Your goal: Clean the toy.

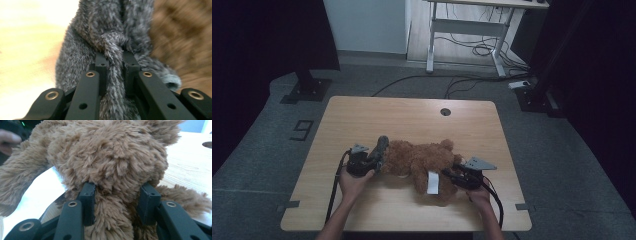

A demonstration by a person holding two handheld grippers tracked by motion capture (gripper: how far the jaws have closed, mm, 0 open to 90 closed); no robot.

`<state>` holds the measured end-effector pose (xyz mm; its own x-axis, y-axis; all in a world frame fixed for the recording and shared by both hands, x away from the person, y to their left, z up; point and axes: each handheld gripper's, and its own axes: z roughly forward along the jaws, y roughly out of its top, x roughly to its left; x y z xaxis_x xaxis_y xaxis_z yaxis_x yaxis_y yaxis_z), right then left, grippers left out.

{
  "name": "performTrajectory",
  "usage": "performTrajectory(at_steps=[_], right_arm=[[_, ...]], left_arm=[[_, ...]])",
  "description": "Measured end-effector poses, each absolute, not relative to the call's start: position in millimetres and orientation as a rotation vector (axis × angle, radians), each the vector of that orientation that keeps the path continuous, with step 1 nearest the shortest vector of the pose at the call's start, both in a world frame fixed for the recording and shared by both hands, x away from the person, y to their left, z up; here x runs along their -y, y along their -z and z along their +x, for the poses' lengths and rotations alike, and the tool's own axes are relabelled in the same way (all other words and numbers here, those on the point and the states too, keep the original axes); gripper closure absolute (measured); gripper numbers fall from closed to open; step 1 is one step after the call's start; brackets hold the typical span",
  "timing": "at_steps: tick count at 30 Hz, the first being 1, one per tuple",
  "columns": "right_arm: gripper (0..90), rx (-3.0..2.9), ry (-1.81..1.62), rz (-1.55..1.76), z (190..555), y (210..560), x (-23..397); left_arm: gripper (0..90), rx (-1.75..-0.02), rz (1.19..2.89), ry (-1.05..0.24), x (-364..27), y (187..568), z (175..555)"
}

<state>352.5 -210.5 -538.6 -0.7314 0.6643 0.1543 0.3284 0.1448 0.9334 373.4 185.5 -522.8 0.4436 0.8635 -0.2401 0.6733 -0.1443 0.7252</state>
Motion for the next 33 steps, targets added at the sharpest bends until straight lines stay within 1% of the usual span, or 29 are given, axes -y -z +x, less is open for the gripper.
performTrajectory(at_steps=[4, 8, 11, 16, 22, 24, 27, 30, 33], right_arm=[[56.0, -2.13, -1.61, 0.96, 351.8, 538.8, 212.1], [55.9, -2.133, -1.609, 0.96, 351.9, 538.8, 212.7], [55.8, -2.129, -1.611, 0.966, 353.0, 539.3, 213.2], [55.7, -2.126, -1.581, 0.974, 354.7, 540.2, 215.6], [55.3, -2.127, -1.593, 0.962, 354.0, 540.6, 214.7], [55.0, -2.13, -1.592, 0.959, 354.1, 540.4, 214.8], [53.1, -2.13, -1.598, 0.961, 353.8, 540.5, 215.1], [50.3, -2.137, -1.611, 0.956, 353.0, 540.5, 215.3], [46.3, -2.137, -1.63, 0.965, 353.4, 540.3, 216.1]], left_arm=[[78.3, -1.298, 1.905, -0.3, -181.1, 528.8, 374.1], [78.3, -1.299, 1.891, -0.301, -187.9, 519.2, 373.7], [78.6, -1.268, 1.86, -0.344, -188.4, 496.6, 371.6], [78.4, -1.171, 1.862, -0.425, -171.4, 454.3, 370.1], [77.8, -1.072, 1.844, -0.424, -140.9, 426.0, 373.7], [77.6, -1.045, 1.865, -0.418, -128.1, 424.4, 375.8], [77.5, -1.041, 1.924, -0.434, -111.2, 434.9, 381.0], [77.6, -1.051, 1.925, -0.438, -110.1, 448.2, 382.1], [78.0, -1.045, 1.923, -0.434, -116.0, 452.4, 379.1]])
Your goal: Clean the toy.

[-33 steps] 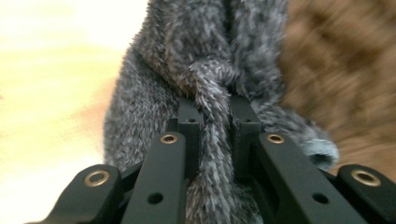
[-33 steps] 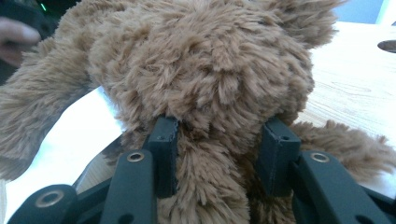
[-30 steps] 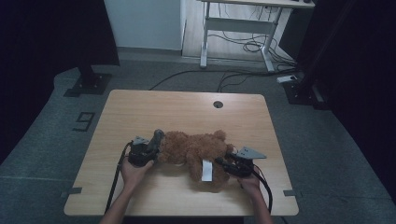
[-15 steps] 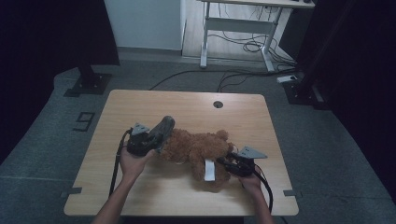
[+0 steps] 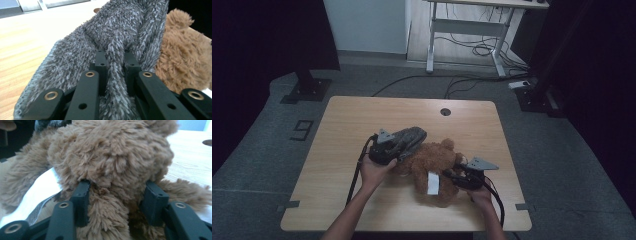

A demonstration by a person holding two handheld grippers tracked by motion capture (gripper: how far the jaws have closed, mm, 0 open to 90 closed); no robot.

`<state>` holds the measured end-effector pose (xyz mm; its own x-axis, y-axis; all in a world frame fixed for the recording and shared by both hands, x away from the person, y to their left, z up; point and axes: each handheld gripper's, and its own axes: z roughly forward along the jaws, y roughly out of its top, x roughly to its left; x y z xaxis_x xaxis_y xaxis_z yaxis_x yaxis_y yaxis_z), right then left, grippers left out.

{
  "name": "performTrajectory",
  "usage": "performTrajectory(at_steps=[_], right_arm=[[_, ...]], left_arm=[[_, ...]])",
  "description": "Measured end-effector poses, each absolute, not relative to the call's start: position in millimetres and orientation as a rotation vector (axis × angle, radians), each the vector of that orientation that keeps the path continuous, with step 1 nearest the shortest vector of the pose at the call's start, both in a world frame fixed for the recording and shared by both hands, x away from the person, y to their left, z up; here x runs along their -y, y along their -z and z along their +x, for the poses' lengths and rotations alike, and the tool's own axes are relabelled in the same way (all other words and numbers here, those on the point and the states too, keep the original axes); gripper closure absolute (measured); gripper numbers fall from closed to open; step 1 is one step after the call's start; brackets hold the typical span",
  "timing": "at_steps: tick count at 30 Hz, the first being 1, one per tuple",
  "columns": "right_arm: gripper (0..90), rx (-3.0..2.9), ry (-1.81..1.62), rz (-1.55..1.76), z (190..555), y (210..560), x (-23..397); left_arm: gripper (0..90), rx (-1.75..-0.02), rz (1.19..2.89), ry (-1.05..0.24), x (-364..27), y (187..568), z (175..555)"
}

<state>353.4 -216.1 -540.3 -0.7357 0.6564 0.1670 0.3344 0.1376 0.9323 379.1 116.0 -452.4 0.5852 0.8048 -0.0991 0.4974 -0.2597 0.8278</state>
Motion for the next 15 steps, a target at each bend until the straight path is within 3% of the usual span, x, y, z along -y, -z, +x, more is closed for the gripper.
performTrajectory(at_steps=[9, 15], right_arm=[[23.1, -2.127, -1.632, 1.01, 348.8, 531.6, 218.4], [14.7, -2.099, -1.685, 1.015, 347.2, 522.5, 215.5]], left_arm=[[78.5, -1.025, 1.873, -0.405, -132.7, 467.6, 358.8], [78.7, -1.023, 1.843, -0.366, -143.1, 473.8, 349.3]])
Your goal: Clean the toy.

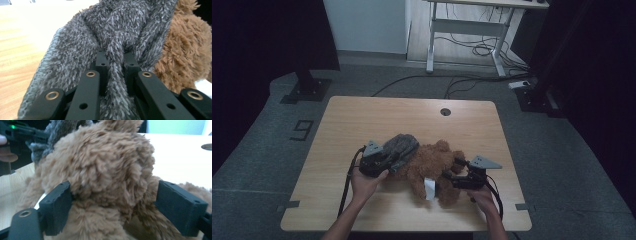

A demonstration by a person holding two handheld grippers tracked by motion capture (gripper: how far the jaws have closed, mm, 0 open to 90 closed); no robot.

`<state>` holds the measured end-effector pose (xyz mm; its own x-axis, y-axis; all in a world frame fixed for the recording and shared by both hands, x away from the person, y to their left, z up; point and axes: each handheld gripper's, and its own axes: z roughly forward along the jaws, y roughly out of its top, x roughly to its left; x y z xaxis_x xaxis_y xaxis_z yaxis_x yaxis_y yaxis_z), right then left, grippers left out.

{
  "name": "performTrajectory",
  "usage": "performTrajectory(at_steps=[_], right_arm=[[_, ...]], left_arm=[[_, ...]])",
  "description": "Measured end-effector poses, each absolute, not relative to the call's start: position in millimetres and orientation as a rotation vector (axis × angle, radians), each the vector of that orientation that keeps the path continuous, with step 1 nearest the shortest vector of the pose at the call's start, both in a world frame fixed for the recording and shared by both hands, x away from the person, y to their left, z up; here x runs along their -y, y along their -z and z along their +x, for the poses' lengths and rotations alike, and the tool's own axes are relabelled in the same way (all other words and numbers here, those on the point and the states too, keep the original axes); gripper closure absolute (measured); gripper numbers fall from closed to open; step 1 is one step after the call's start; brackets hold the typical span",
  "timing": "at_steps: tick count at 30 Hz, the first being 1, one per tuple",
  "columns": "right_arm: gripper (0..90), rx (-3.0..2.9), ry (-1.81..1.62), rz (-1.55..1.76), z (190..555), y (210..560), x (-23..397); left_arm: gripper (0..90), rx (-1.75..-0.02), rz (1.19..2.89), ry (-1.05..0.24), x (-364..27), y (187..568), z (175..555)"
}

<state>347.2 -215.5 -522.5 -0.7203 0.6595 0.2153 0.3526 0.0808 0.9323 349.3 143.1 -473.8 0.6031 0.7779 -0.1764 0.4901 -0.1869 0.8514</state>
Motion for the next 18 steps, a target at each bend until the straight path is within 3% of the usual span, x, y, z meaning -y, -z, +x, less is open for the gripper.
performTrajectory(at_steps=[7, 18], right_arm=[[12.3, -2.188, -1.666, 1.014, 352.2, 525.6, 199.5], [54.6, -2.197, -1.544, 0.835, 344.9, 528.7, 176.7]], left_arm=[[78.9, -1.018, 1.83, -0.368, -152.6, 482.5, 336.1], [79.1, -1.042, 1.78, -0.324, -163.7, 491.3, 330.1]])
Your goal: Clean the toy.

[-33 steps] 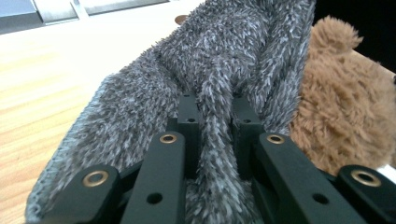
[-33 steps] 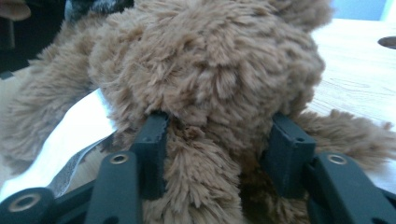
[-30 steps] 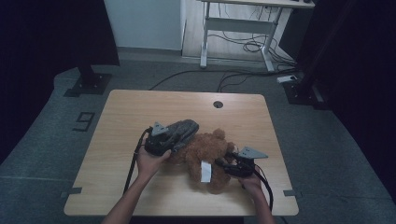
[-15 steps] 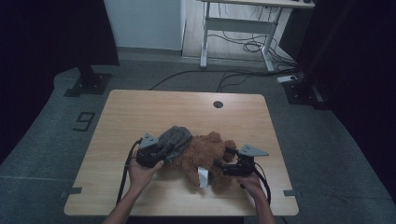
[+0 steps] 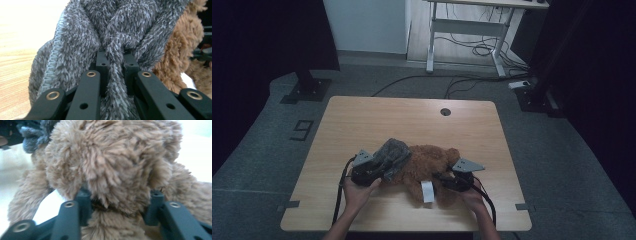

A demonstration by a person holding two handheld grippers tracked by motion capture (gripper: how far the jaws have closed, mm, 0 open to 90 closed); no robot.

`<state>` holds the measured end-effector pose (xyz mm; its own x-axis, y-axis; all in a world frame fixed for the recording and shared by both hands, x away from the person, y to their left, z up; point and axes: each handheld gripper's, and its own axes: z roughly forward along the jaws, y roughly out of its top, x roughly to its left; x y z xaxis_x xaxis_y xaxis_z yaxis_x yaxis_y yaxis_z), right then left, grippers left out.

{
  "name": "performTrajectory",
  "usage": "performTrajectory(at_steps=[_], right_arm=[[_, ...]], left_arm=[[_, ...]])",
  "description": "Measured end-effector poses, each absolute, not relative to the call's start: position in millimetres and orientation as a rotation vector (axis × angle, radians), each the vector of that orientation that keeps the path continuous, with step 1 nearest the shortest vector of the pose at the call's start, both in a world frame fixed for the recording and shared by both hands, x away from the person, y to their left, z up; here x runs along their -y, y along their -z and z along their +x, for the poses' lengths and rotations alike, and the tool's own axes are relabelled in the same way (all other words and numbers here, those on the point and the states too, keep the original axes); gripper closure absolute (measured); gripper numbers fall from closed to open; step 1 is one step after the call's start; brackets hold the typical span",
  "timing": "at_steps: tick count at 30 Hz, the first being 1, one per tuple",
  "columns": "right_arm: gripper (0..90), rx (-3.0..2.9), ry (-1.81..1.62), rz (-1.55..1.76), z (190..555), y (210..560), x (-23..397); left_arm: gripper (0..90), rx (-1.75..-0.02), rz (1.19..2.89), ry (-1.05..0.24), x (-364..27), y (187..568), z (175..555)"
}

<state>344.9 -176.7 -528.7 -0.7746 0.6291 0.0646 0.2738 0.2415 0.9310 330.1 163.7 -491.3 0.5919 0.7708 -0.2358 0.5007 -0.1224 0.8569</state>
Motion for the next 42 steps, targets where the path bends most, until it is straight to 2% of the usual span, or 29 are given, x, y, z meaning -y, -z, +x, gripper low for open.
performTrajectory(at_steps=[10, 13, 18, 23, 26, 31, 33, 38, 42], right_arm=[[59.2, -2.043, -1.481, 0.869, 349.4, 519.2, 190.1], [59.3, -2.056, -1.491, 0.879, 349.6, 522.1, 191.3], [59.3, -2.074, -1.498, 0.88, 349.8, 523.6, 192.7], [59.3, -2.082, -1.498, 0.856, 347.2, 523.9, 192.4], [59.3, -2.087, -1.5, 0.836, 345.6, 524.5, 193.7], [59.2, -2.089, -1.509, 0.825, 343.9, 524.2, 194.3], [59.3, -2.094, -1.5, 0.825, 343.2, 524.4, 194.5], [60.6, -2.13, -1.46, 0.824, 345.6, 530.1, 194.5], [61.3, -2.138, -1.454, 0.833, 346.6, 531.8, 193.0]], left_arm=[[78.8, -1.035, 1.76, -0.283, -143.3, 490.9, 336.1], [78.3, -1.054, 1.742, -0.259, -146.4, 478.8, 337.1], [78.7, -0.991, 1.774, -0.312, -130.7, 446.8, 339.1], [78.3, -0.888, 1.827, -0.345, -86.2, 414.5, 346.3], [77.6, -0.855, 1.861, -0.321, -54.9, 405.5, 352.5], [77.4, -0.813, 1.972, -0.347, -2.3, 411.7, 357.3], [77.4, -0.817, 2.004, -0.352, 6.8, 421.2, 360.4], [78.0, -0.846, 1.996, -0.329, -0.4, 435.5, 364.9], [78.3, -0.894, 1.983, -0.332, -20.8, 437.0, 368.9]])
